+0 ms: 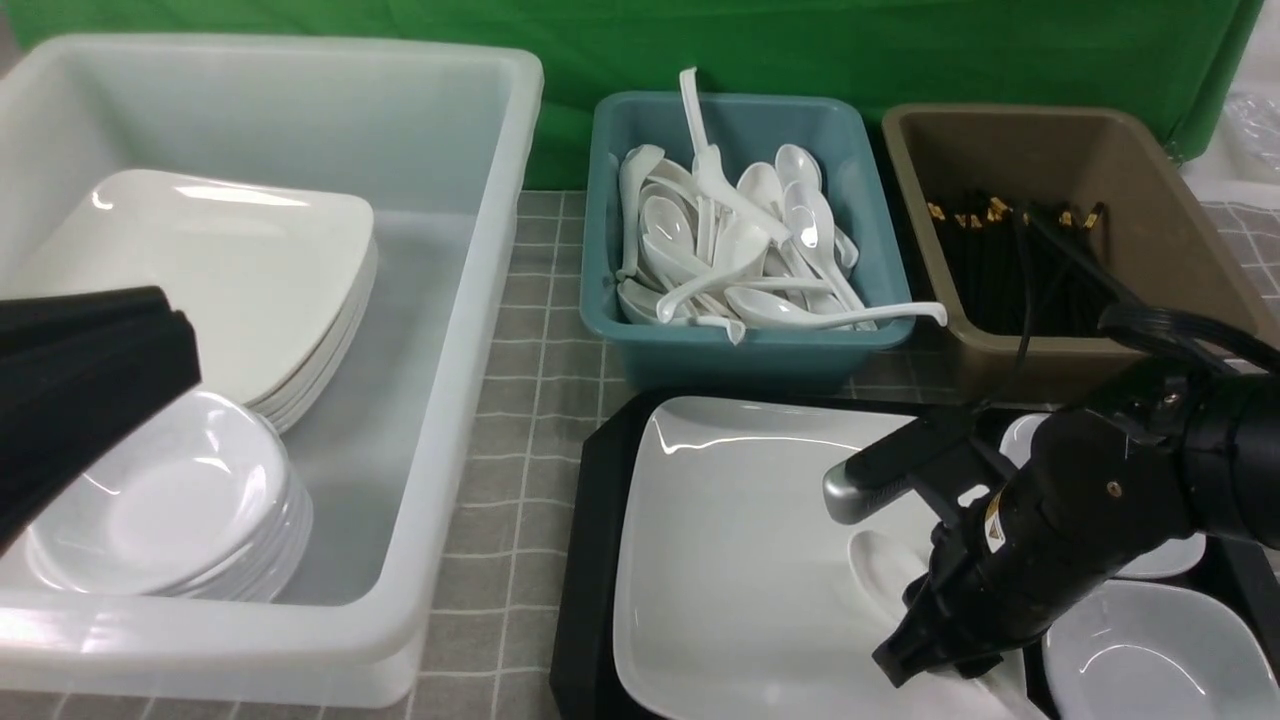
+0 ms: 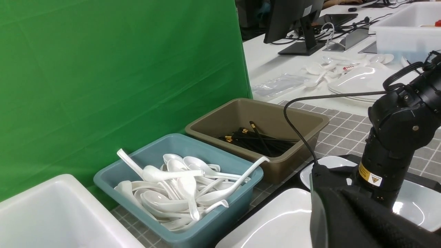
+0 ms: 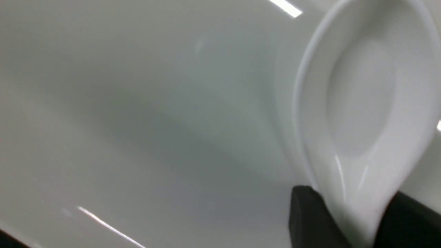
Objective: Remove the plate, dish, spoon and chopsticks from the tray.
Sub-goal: Use the right arm to grab a soup spoon from the plate, then use the right arm to put the soup spoon into the small storage box in the middle
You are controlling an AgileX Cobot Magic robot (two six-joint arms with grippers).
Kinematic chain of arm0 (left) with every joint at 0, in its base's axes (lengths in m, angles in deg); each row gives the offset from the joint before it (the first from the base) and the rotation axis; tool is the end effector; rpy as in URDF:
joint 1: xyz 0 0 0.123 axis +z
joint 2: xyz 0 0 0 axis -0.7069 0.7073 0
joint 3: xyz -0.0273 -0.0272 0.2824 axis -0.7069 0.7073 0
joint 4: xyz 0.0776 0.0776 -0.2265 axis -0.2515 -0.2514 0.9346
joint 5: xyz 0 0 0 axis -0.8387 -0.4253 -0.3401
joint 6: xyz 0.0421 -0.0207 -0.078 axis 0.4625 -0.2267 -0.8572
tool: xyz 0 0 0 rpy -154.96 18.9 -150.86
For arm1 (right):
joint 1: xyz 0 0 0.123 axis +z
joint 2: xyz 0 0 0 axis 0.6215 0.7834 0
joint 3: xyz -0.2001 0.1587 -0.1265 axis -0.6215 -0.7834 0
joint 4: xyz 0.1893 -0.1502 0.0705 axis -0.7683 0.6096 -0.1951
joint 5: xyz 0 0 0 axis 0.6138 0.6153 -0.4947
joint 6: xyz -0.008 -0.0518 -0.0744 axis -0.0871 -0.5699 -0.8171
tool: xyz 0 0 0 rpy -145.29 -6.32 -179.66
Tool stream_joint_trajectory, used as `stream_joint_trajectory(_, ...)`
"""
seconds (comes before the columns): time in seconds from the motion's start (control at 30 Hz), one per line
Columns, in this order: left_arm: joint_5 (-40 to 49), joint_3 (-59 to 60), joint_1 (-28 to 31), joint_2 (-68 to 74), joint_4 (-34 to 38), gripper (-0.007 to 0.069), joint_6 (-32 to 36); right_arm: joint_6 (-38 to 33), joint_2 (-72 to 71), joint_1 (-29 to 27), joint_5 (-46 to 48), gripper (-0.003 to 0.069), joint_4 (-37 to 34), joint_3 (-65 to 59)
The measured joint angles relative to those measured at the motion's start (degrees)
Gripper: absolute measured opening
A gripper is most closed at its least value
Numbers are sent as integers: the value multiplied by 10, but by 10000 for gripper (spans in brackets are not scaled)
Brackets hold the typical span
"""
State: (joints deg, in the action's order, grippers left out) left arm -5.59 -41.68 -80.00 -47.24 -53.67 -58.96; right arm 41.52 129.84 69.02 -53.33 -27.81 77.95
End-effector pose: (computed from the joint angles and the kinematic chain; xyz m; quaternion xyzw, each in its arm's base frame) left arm 0.0623 -0.0591 0.3855 0.3297 0.6529 -0.1915 0.6545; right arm 0.2606 0.1518 0.1678 -0.2793 0.9448 0.0311 0.1683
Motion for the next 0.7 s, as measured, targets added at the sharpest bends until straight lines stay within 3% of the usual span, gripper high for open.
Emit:
stream_joint_trajectory(0.27, 2, 0, 0, 0, -4, 20, 0, -17, -50, 0, 32, 237, -42, 75)
stream_joint_trajectory(0.37, 2, 0, 0, 0, -5, 20, 0, -19, -72, -4, -38, 237, -48, 139)
stream_joint_trajectory(0.5, 2, 0, 0, 0, -7, 20, 0, -5, -20, -42, -218, 237, -53, 258)
stream_joint_trajectory(0.6, 2, 0, 0, 0, -10, 20, 0, 14, 40, -62, -262, 237, -53, 321)
stream_joint_trajectory(0.7, 2, 0, 0, 0, -38, 20, -1, 54, 142, -91, -238, 348, -54, 415)
